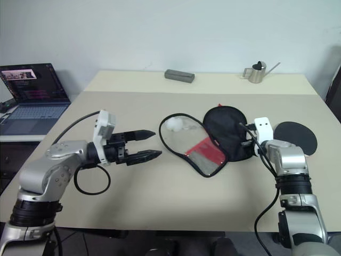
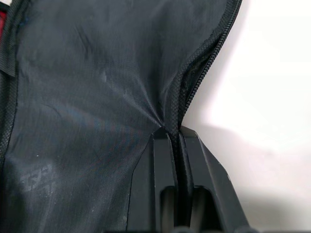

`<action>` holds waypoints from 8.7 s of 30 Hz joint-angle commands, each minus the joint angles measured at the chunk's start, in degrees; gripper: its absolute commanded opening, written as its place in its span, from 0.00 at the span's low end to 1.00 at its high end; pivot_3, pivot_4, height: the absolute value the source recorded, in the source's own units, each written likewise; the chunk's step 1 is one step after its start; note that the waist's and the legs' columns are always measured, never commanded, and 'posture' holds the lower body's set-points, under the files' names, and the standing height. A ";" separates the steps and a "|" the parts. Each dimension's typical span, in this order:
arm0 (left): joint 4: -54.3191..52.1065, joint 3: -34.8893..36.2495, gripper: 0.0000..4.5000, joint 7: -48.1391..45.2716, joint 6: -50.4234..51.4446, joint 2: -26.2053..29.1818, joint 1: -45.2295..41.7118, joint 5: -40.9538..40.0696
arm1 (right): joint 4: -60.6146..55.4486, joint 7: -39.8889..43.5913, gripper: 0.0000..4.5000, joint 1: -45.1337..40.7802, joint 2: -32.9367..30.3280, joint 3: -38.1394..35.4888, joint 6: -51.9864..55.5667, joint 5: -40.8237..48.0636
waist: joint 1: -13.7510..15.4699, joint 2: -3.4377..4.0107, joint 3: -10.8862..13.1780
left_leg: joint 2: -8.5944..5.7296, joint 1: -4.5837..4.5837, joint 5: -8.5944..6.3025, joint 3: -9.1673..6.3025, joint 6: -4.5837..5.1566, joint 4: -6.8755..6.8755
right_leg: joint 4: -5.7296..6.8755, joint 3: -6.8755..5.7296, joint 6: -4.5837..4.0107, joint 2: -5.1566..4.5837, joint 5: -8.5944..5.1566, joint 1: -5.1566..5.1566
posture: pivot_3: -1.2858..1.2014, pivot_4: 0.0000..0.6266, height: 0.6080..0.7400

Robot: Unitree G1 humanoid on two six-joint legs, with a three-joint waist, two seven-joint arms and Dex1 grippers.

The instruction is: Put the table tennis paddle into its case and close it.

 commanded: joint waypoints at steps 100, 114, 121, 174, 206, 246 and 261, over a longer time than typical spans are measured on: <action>2.06 -1.44 1.00 -7.54 -4.80 1.67 -8.03 3.88 | -20.61 -32.46 0.25 11.44 10.18 -17.91 -1.88 -0.72 | -0.12 -0.07 -0.03 | 0.39 0.19 -0.06 0.17 0.19 0.07 | -0.05 0.24 -0.05 0.43 0.27 0.08 | 0.52 0.24 1.00; 3.19 6.24 1.00 -5.44 -5.97 6.07 -0.06 4.12 | -31.06 -26.79 0.25 6.81 11.65 -7.12 -1.13 1.38 | -0.76 0.01 0.01 | 0.44 -0.12 0.10 0.61 -0.10 -0.67 | -0.03 0.76 -0.14 0.43 0.20 -0.85 | 0.52 0.24 1.00; 1.16 7.16 1.00 -3.49 -5.63 5.69 1.93 3.15 | -29.22 -23.18 0.25 5.01 13.81 -1.37 0.85 2.44 | -0.98 0.00 0.01 | 0.49 -0.06 0.08 0.83 -0.05 -0.68 | -0.01 0.98 -0.14 0.48 0.20 -0.90 | 0.52 0.24 1.00; 0.60 4.85 1.00 -1.30 -5.80 3.68 1.03 3.62 | -16.01 -14.37 0.88 1.95 13.51 3.11 -4.43 -1.17 | -1.36 -0.05 -0.02 | 0.62 0.02 0.09 1.18 -0.09 -0.64 | 0.08 1.28 -0.16 0.62 0.23 -0.98 | 0.52 0.24 1.00; 44.48 -4.35 1.00 4.20 -28.77 -8.87 -11.70 26.09 | -28.87 29.72 0.88 11.87 -17.66 -2.86 -14.38 19.30 | -0.55 -0.19 -0.05 | 0.65 -0.04 -0.02 1.34 0.10 -0.34 | 0.03 1.29 -0.07 0.66 0.46 -0.89 | 0.52 0.24 1.00; 51.93 -8.26 1.00 -2.18 -34.81 -19.64 -22.09 30.34 | -26.32 40.13 0.88 6.65 -30.90 -9.74 -15.18 27.32 | -0.04 -0.28 -0.01 | 0.62 -0.19 -0.08 1.40 0.21 0.15 | 0.06 1.29 0.14 0.66 0.58 -0.84 | 0.52 0.24 1.00; 36.19 -10.93 1.00 -4.34 -25.58 -23.81 -21.36 26.85 | -28.58 38.72 0.88 4.89 -32.59 -12.69 -9.75 33.66 | 0.06 -0.31 0.00 | 0.59 -0.23 -0.09 1.38 0.23 0.21 | 0.05 1.31 0.17 0.63 0.59 -0.83 | 0.52 0.24 1.00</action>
